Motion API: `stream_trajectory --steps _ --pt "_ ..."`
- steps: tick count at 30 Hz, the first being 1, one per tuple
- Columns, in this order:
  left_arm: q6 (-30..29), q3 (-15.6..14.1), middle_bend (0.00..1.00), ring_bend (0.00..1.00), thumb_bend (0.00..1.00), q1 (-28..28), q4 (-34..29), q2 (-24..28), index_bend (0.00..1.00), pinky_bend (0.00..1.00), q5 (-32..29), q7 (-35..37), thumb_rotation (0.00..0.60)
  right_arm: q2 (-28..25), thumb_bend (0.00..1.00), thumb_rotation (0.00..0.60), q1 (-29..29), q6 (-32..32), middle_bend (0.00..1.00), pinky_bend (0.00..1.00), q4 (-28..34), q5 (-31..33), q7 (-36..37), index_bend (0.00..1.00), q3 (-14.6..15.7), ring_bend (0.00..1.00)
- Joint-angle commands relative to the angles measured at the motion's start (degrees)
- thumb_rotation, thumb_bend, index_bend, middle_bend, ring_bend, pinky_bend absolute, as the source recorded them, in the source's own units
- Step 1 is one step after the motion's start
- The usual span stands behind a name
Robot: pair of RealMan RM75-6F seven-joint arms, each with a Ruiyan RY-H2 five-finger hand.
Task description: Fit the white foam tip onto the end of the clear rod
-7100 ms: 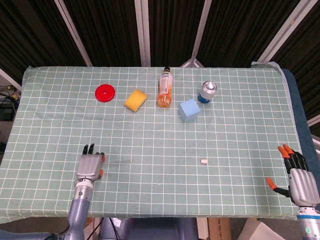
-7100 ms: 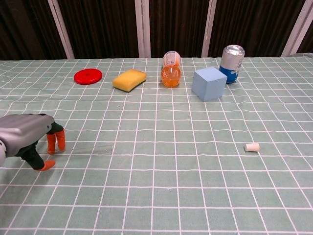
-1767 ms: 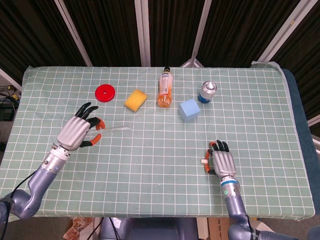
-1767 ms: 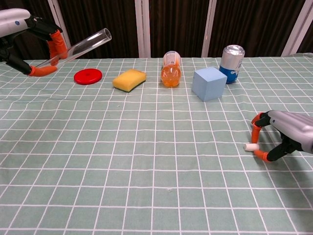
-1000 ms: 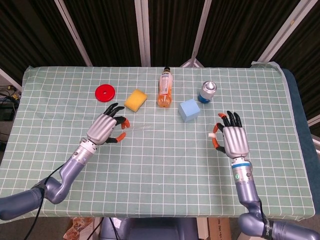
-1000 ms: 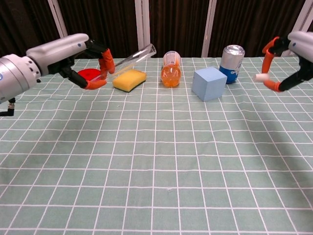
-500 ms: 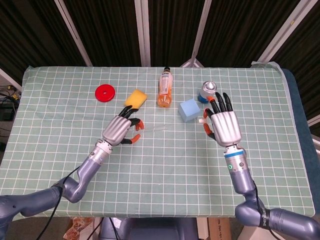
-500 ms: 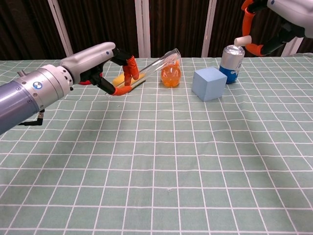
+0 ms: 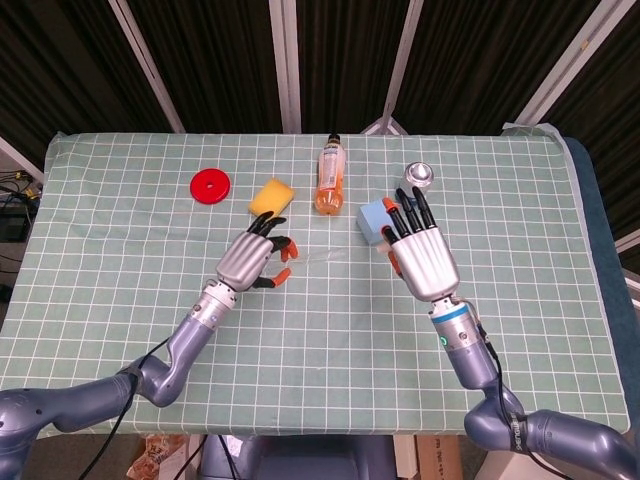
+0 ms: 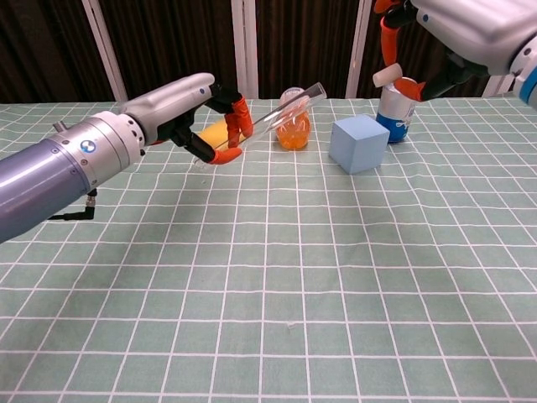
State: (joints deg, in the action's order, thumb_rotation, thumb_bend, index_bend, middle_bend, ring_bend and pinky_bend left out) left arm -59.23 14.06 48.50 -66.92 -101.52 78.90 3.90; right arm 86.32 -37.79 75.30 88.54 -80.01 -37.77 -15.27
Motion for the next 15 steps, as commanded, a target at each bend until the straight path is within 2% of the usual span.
stream_trajectory --steps 1,15 --pt "0.24 0.14 0.53 0.12 0.82 0.2 -0.6 -0.14 0.49 0.0 -0.48 -0.69 0.6 0.55 0.43 0.6 -0.33 0.59 0.19 0.0 -1.09 -1.21 -0.66 0.59 0.49 0.0" --pt "-0.08 1.11 0.53 0.12 0.82 0.46 -1.55 -1.92 0.49 0.0 -3.15 -4.14 0.6 2.36 0.43 0.6 -0.46 2.17 0.19 0.0 -2.63 -2.2 -1.79 0.59 0.55 0.0"
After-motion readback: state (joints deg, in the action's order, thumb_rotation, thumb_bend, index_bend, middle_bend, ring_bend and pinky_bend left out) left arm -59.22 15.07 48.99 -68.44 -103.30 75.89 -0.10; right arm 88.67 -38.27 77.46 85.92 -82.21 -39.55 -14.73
